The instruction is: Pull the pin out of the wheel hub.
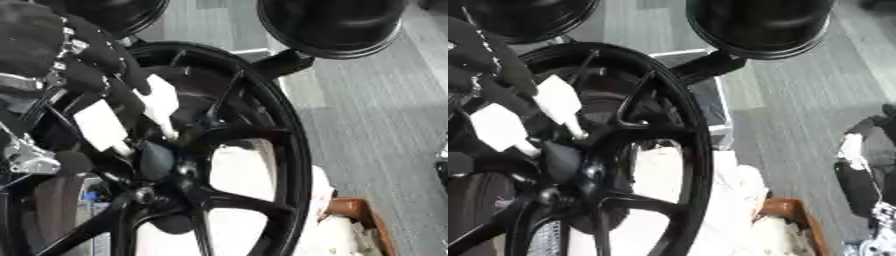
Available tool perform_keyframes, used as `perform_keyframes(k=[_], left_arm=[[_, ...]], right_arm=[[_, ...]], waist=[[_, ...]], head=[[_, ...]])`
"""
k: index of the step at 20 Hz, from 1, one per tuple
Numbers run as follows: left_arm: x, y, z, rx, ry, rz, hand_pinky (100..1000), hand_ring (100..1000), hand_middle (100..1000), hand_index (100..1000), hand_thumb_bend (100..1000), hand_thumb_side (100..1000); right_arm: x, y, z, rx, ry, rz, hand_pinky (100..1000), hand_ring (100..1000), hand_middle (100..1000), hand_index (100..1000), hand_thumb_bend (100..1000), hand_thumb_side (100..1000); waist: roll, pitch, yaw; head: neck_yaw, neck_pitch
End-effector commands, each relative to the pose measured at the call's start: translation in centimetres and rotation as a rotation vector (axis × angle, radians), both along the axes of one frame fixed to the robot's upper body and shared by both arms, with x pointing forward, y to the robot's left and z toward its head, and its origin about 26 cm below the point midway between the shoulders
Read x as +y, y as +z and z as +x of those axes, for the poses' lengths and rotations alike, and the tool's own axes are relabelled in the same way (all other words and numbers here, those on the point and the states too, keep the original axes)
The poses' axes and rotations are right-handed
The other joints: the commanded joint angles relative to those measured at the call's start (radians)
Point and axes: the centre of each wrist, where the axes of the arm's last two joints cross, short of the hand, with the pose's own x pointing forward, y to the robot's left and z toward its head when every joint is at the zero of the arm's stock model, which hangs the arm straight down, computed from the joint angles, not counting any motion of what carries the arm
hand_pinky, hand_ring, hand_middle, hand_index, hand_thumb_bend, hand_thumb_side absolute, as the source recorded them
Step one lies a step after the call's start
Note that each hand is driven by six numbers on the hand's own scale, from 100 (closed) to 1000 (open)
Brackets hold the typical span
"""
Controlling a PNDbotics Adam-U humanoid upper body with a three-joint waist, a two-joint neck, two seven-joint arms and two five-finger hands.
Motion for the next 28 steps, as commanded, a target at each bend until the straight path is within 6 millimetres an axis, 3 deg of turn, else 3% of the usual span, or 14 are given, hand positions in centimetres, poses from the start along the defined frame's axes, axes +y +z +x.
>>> perform_keyframes(k=[1, 11, 28], left_arm=[[0.5, 0.7, -0.4, -0.072, -0.068, 0.383, 870, 872, 817, 861, 398, 420], [1.3, 0.2, 0.8, -0.095, 0.0, 0.426, 864, 871, 813, 857, 472, 462], [2.0, -0.5, 2.3, -0.076, 0.029, 0.436, 836, 844, 775, 817, 442, 450]], right_arm=[[0.0, 0.5, 0.0, -0.017, 0.001, -0.005, 858, 755, 600, 775, 100, 367], [0.2, 0.5, 0.1, -0.029, 0.004, 0.004, 858, 755, 600, 774, 100, 369], [0.6, 0.6, 0.2, -0.039, 0.009, 0.024, 858, 754, 599, 774, 100, 373]], waist=[[-0.003, -0.014, -0.003], [-0.006, -0.002, -0.006], [-0.011, 0.013, -0.012]], head=[[0.005, -0.01], [0.01, -0.017], [0.015, -0.029]])
